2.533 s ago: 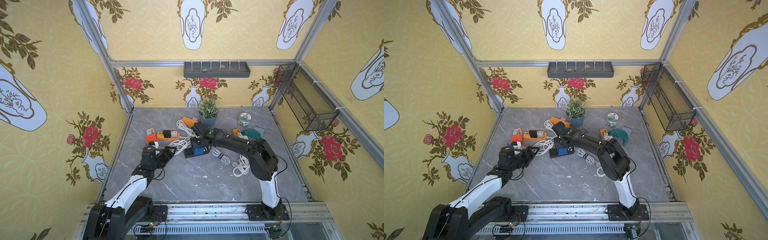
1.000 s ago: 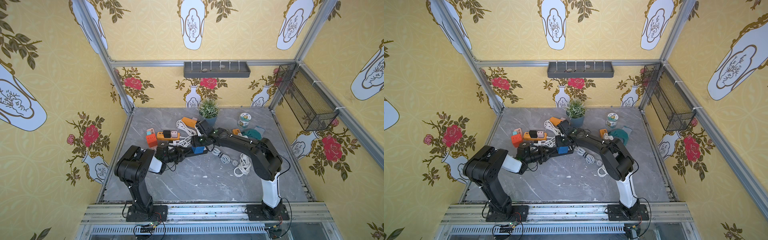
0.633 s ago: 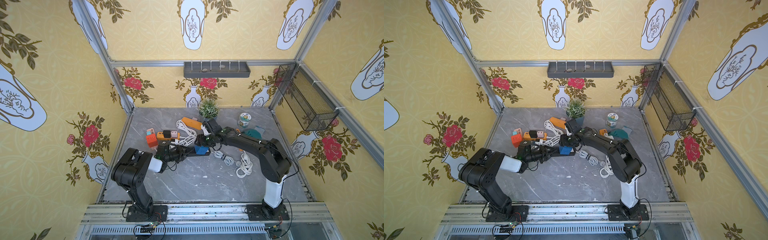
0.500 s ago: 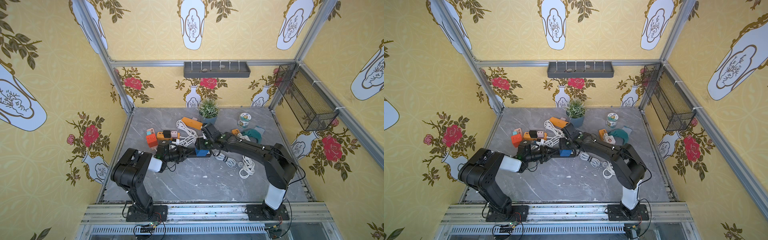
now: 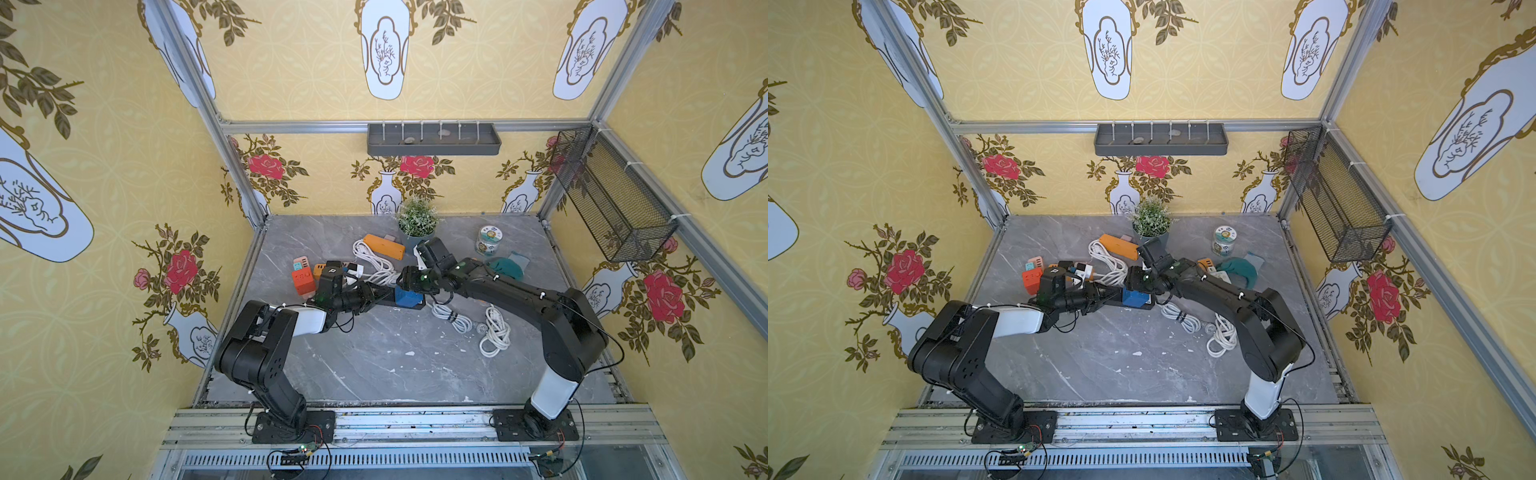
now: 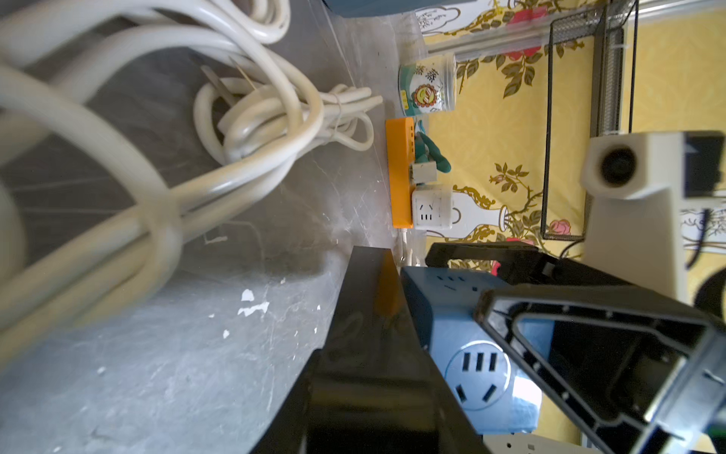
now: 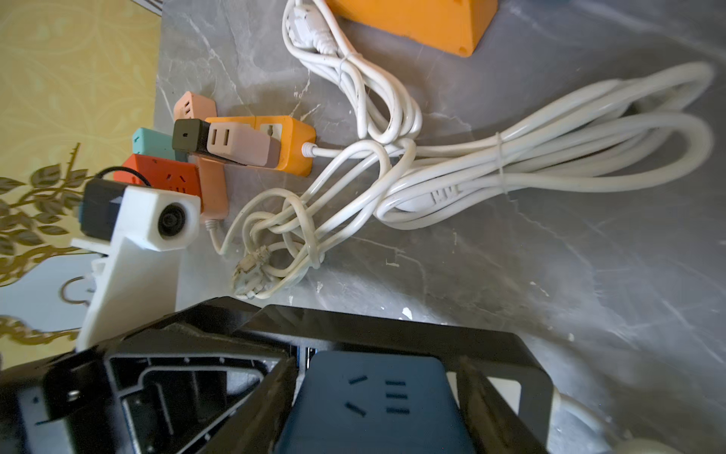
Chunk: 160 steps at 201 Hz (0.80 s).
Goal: Pull the plug off the socket
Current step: Remove the plug from the socket.
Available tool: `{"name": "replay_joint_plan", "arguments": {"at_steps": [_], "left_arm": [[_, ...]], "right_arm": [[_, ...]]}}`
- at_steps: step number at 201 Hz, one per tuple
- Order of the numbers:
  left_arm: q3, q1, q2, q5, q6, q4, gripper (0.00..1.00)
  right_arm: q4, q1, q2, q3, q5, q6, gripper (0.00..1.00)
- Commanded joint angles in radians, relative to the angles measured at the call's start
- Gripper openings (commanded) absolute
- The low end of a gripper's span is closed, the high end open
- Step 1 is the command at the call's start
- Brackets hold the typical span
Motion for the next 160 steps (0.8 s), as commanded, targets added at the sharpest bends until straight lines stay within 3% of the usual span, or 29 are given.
{"name": "replay_joint_plan", "arguments": {"at_steps": [1,27,54,82,97,109,160], "left_arm": [[0.012,0.019,0.041,-0.285,0.051,-0.341,0.12],[0.027,0.012,0.072,-0.264,0.041,-0.345,0.12],[0.021,0.012,0.078,-0.270,0.046,-0.346,0.11],[0.036,0.012,0.073,-0.291,0.075,-0.383,0.12],[0.054,0.008,0.078,-0.304,0.094,-0.399,0.12],[0.079,0.005,0.088,-0.310,0.123,-0.425,0.12],[0.094,-0.002,0.088,-0.314,0.201,-0.476,0.11]], "right_arm": [[0.014,0.018,-0.024,0.010,0.147,-0.007,0.37],[-0.034,-0.105,0.013,0.056,0.077,0.093,0.37],[0.050,-0.172,-0.071,-0.023,0.009,0.108,0.37],[0.092,-0.116,-0.139,-0.088,0.044,0.073,0.37],[0.020,-0.041,-0.069,-0.015,0.107,0.066,0.37],[-0.047,-0.038,0.003,0.067,0.097,0.103,0.37],[-0.071,-0.296,-0.023,0.045,-0.095,0.110,0.36]]}}
